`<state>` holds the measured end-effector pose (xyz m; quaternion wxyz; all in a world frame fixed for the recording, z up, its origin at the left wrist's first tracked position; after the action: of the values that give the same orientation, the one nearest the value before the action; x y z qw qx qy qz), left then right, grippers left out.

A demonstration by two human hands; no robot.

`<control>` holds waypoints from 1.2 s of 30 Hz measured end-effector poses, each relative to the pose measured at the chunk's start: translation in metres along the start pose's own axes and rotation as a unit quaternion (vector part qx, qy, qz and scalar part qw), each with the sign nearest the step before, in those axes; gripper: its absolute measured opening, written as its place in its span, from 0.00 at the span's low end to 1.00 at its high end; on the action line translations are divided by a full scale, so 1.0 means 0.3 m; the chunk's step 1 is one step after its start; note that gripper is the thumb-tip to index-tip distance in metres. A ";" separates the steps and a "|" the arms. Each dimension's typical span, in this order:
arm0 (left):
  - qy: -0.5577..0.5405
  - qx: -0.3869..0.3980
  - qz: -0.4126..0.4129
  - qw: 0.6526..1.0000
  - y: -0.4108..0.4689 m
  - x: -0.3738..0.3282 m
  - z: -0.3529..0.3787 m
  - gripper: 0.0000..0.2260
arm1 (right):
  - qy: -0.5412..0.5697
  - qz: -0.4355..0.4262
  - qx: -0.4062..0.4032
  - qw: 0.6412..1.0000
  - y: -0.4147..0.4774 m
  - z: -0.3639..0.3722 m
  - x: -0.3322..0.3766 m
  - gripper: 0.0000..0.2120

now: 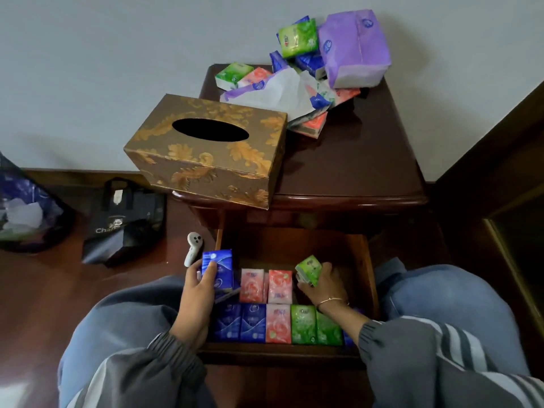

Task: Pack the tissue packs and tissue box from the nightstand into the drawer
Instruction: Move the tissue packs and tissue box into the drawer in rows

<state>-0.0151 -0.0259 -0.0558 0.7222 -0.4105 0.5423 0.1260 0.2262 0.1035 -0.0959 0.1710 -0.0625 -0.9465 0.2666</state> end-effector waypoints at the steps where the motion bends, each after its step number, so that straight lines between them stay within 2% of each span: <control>1: -0.007 -0.004 0.002 1.000 0.001 -0.008 -0.005 0.05 | -0.021 -0.001 0.001 1.000 0.003 0.013 -0.005 0.31; 3: -0.011 -0.015 0.013 1.000 0.006 -0.031 -0.026 0.08 | -0.067 -0.002 0.008 0.998 0.015 0.035 -0.007 0.33; 6: -0.017 -0.023 0.027 0.999 0.003 -0.073 -0.036 0.09 | -0.081 0.021 0.052 0.995 0.027 0.040 -0.018 0.42; 8: -0.020 -0.029 0.024 0.999 0.004 -0.079 -0.054 0.08 | -0.103 0.020 0.052 0.993 0.022 0.029 0.001 0.46; 10: -0.028 -0.038 0.018 0.999 0.006 -0.079 -0.080 0.09 | -0.123 -0.017 -0.013 0.992 -0.005 0.009 0.050 0.42; 13: -0.033 -0.042 0.007 0.999 0.005 -0.074 -0.099 0.11 | -0.127 -0.152 -0.121 0.973 -0.059 0.007 0.165 0.27; 14: -0.028 -0.041 0.003 0.999 0.003 -0.075 -0.100 0.11 | -0.123 -0.206 -0.116 0.964 -0.070 0.027 0.207 0.25; 16: -0.016 -0.035 -0.003 0.999 -0.003 -0.074 -0.096 0.12 | -0.136 -0.303 -0.048 0.942 -0.082 0.095 0.284 0.25; 18: -0.007 -0.028 -0.011 1.000 -0.010 -0.071 -0.092 0.12 | -0.177 -0.351 0.030 0.919 -0.083 0.171 0.334 0.28; 20: 0.002 -0.016 -0.030 0.999 -0.017 -0.069 -0.084 0.12 | -0.211 -0.366 0.079 0.903 -0.070 0.232 0.355 0.30; 23: 0.016 0.001 -0.049 0.999 -0.021 -0.067 -0.069 0.12 | -0.235 -0.378 0.104 0.889 -0.057 0.279 0.363 0.30; 29: 0.078 0.025 -0.012 0.997 -0.007 -0.045 -0.013 0.09 | -0.278 -0.383 0.106 0.875 -0.016 0.267 0.327 0.30; 32: 0.153 0.039 0.012 0.987 0.018 -0.034 0.026 0.11 | -0.305 -0.390 0.112 0.862 -0.003 0.256 0.314 0.31; 36: 0.230 0.066 0.044 0.970 0.052 -0.021 0.084 0.10 | -0.296 -0.387 0.102 0.868 0.022 0.237 0.275 0.32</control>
<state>-0.0103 0.0040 -0.0553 0.5971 -0.3560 0.7185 0.0232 0.1242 0.0920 -0.1322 -0.0222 0.4080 -0.8685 0.2805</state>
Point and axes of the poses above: each hand's wrist, its own y-axis towards the middle knuckle, its own z-axis out of the palm, x = y × z, the point moved 5 cm from there along y, towards the middle knuckle, and after that the axes turned 7 degrees about z, right-handed, at the moved point
